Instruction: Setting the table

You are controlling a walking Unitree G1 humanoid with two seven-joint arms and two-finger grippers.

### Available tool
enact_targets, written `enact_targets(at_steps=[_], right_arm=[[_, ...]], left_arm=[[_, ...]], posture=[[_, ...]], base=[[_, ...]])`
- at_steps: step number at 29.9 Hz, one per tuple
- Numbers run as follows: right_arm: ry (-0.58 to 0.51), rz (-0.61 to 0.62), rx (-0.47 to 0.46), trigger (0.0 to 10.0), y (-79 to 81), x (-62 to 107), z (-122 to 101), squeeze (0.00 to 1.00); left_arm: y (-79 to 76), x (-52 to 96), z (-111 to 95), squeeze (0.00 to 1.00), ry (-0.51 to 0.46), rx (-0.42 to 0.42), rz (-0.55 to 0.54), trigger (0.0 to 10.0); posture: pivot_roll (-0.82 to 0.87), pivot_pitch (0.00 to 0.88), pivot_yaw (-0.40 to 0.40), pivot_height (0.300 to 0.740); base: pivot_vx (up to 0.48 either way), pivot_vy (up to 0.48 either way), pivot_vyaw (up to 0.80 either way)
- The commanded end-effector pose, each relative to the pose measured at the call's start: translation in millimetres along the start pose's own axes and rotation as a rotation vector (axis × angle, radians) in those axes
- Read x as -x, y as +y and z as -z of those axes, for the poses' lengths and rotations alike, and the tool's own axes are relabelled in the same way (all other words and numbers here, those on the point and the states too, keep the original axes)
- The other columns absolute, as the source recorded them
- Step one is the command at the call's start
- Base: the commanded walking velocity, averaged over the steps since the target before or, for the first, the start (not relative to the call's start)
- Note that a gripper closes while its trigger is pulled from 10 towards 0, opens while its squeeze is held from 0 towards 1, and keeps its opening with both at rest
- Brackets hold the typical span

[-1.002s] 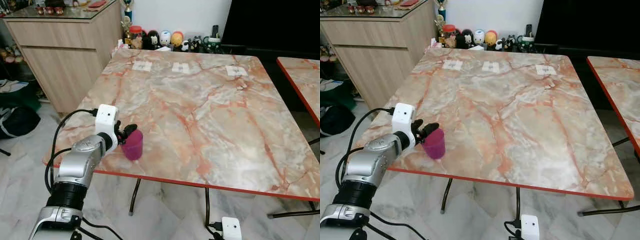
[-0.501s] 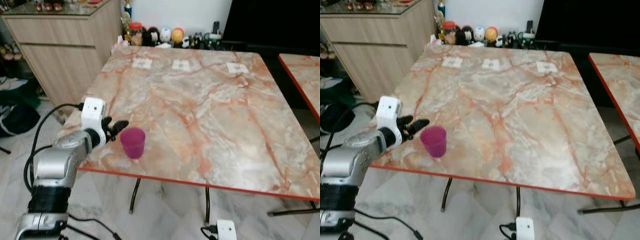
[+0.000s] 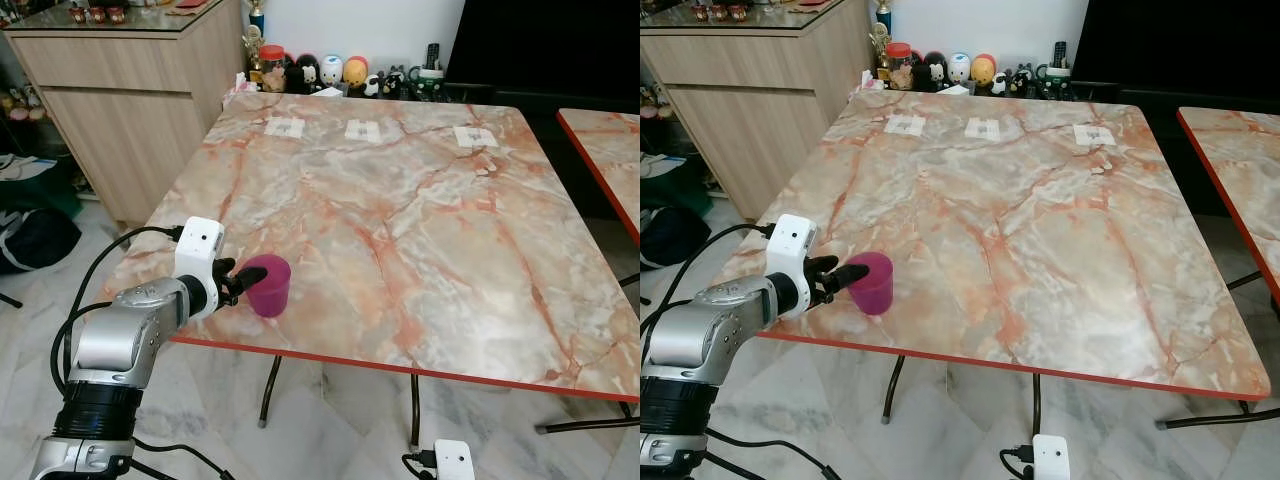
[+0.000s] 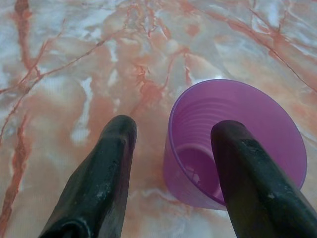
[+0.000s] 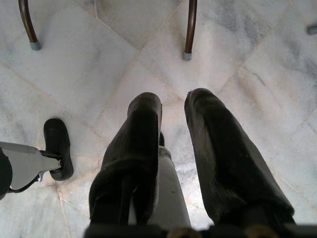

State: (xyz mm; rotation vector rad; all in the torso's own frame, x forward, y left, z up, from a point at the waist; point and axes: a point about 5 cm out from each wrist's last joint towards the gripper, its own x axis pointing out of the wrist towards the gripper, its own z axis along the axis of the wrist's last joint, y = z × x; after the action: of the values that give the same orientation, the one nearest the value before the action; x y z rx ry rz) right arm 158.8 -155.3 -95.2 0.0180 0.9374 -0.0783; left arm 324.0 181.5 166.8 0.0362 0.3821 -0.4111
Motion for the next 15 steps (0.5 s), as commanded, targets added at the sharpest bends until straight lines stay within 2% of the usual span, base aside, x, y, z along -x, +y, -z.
enact_targets(at_steps=[1,2,3,4,5,6,7,15], right_arm=[[0.022,0.002,-0.005,10.0,0.7,1.0,5.0,0.00],[0.022,0.001,-0.005,10.0,0.8,0.9,4.9,0.00],[0.022,0.001,-0.006,10.0,0.8,0.9,4.6,0.00],[0.022,0.001,-0.006,10.0,0.8,0.8,4.4,0.00],[0.021,0.001,-0.007,10.0,0.6,0.7,4.2,0.00],[0.021,0.001,-0.007,10.0,0.6,0.7,4.2,0.00],[0.020,0.003,-0.007,10.0,0.4,0.6,3.8,0.00],[0.021,0.002,-0.006,10.0,0.5,0.5,3.5,0.00]], left_arm=[[-1.8,0.9,-4.7,0.00,-0.008,0.007,-0.008,10.0],[-2.0,0.7,-4.8,0.00,-0.009,0.009,-0.008,10.0],[-2.5,0.3,-5.4,0.00,-0.010,0.013,-0.008,9.4],[-2.8,0.1,-5.7,0.00,-0.011,0.014,-0.008,9.4],[-3.0,-0.1,-6.2,0.00,-0.011,0.013,-0.010,2.3],[-3.0,-0.1,-6.2,0.00,-0.011,0.013,-0.010,2.3],[-3.1,-0.2,-6.5,0.00,-0.011,0.012,-0.010,0.0],[-2.2,1.1,-4.9,0.00,-0.004,0.006,-0.012,0.0]], posture=[[0.12,0.016,-0.009,0.740],[0.12,0.018,-0.010,0.740],[0.12,0.019,-0.011,0.740],[0.12,0.019,-0.011,0.740],[0.12,0.021,-0.011,0.740],[0.12,0.021,-0.011,0.740],[0.12,0.023,-0.011,0.740],[0.12,0.030,-0.014,0.740]], base=[[0.000,0.000,0.00],[0.000,0.000,0.00],[0.000,0.000,0.00],[0.000,0.000,0.00],[0.000,0.000,0.00],[0.000,0.000,0.00],[0.000,0.000,0.00],[0.000,0.000,0.00]])
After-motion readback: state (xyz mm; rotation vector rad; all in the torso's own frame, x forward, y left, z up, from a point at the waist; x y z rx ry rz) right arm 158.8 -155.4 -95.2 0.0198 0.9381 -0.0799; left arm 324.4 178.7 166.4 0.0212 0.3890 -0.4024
